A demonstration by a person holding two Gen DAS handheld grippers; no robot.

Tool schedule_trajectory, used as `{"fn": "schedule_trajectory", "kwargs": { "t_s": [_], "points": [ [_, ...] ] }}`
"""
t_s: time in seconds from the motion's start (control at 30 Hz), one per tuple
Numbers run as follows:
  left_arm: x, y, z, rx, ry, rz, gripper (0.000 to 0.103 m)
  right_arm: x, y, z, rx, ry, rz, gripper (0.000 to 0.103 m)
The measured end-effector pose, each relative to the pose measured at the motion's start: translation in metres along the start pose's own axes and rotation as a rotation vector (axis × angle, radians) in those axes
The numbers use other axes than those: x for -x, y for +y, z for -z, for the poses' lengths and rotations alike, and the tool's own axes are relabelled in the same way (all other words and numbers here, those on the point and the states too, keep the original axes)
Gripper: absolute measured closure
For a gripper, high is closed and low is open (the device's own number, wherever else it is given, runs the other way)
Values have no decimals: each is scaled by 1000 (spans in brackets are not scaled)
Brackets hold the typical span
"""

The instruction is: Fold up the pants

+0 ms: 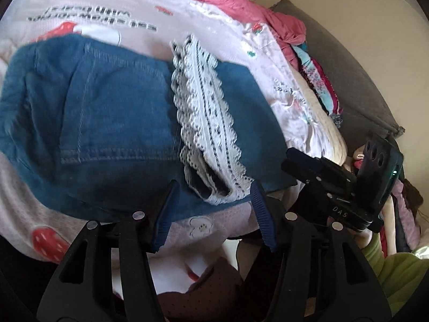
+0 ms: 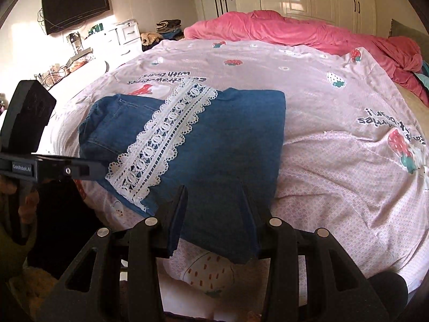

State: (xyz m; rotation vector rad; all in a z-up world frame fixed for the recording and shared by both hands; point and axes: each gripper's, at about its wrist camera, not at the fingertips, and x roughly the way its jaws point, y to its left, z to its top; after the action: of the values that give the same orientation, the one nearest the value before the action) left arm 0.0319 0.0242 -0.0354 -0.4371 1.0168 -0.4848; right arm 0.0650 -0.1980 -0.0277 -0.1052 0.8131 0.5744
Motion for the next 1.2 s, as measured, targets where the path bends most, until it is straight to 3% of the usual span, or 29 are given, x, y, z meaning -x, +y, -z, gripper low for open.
{"fn": "schedule_trajectory", "kwargs": {
  "t_s": [0.1,0.17,0.27,0.37,0.47,0.57,1.2],
  "points": [
    [-10,-11,-2,-33,8,-18,62,0,-1,1,-2,-1,-2,65],
    [-21,-17,-2,-60,20,-48,80,-1,1,0,0,-4,-7,64],
    [-32,-21,-2,-82,33,-77,89,-2,4,-1,14,-4,-17,64],
    [-27,-27,1,-105,36,-83,89,-10,4,2,39,38,-1,64],
    [-23,-27,4,-144,30,-134,89,-19,1,7,38,97,36,64],
    [-23,-22,6,-161,33,-178,79,-18,-1,9,30,101,42,65],
    [-17,-28,9,-180,22,-193,70,-23,0,14,31,100,37,52]
  ]
}}
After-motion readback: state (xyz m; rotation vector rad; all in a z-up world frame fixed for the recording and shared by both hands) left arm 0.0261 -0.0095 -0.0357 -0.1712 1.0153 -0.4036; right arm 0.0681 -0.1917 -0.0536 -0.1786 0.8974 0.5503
